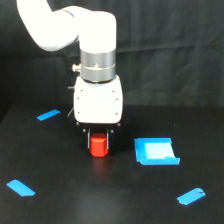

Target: Pick up the red object from the table

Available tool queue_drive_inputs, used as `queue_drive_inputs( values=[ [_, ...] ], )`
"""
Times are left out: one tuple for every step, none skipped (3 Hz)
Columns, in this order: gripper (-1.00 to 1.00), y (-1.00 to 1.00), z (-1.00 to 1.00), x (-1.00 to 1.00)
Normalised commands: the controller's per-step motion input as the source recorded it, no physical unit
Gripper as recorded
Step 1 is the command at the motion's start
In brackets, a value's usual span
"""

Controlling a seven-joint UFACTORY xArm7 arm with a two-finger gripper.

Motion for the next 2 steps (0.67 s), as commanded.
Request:
queue_drive_inputs(
  values=[
    [-0.9,-0.03,0.27,-0.01],
    [-0.92,-0.01,0.34,0.0]
  ],
)
